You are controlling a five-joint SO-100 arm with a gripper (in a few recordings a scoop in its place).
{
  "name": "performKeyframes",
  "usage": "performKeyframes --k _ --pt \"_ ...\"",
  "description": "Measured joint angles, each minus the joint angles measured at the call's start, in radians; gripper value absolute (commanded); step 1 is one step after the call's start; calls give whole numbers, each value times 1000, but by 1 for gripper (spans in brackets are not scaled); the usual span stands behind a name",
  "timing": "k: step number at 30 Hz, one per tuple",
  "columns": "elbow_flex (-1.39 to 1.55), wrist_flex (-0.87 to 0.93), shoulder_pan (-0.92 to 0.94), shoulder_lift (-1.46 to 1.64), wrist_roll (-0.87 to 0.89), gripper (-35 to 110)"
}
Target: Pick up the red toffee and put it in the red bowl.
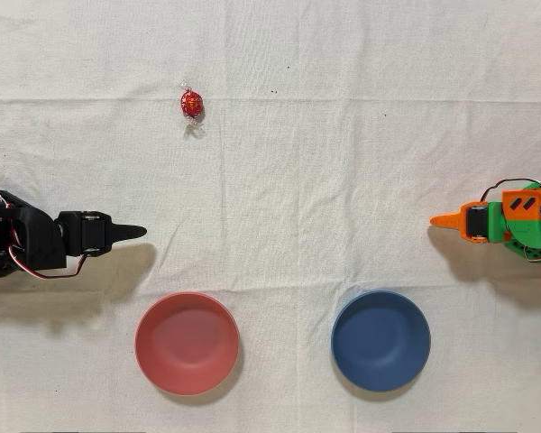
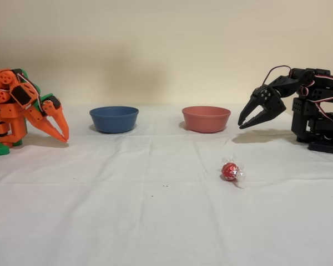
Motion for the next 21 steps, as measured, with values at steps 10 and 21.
performKeyframes --k 10,21 --pt "0 0 0 0 0 1" --pt "-5 -9 0 0 -20 0"
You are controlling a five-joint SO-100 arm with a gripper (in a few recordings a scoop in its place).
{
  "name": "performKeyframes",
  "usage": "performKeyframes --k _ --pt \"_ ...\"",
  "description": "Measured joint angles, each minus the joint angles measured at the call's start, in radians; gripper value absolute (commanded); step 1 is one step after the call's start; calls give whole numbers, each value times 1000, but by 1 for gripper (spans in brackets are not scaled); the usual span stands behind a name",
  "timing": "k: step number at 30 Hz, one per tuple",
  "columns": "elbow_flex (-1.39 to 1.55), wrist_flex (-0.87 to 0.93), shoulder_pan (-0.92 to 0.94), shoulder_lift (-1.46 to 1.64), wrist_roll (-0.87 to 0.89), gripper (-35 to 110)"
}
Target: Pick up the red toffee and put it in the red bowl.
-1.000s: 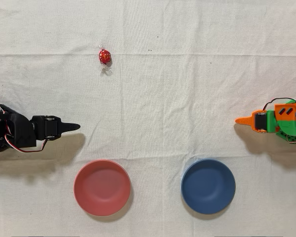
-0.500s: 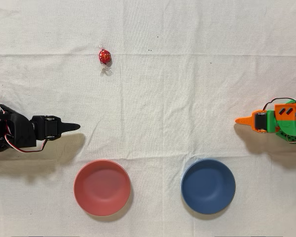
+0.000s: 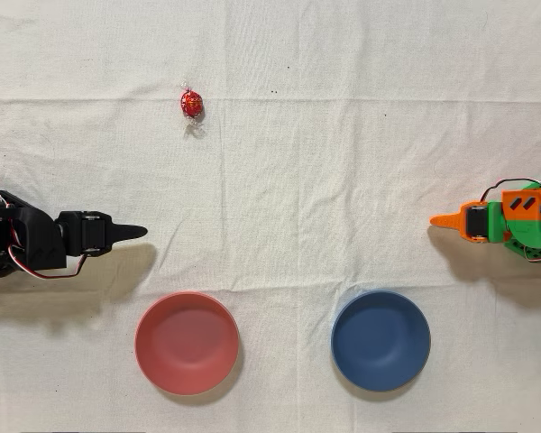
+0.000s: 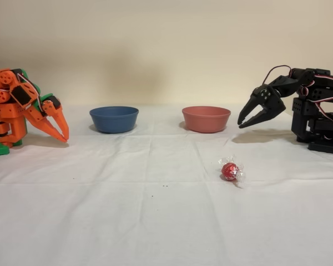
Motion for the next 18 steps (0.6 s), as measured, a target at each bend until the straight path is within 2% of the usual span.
performKeyframes --k 7,18 --pt "-103 147 0 9 -38 0" --pt "-357 268 0 -32 -112 0"
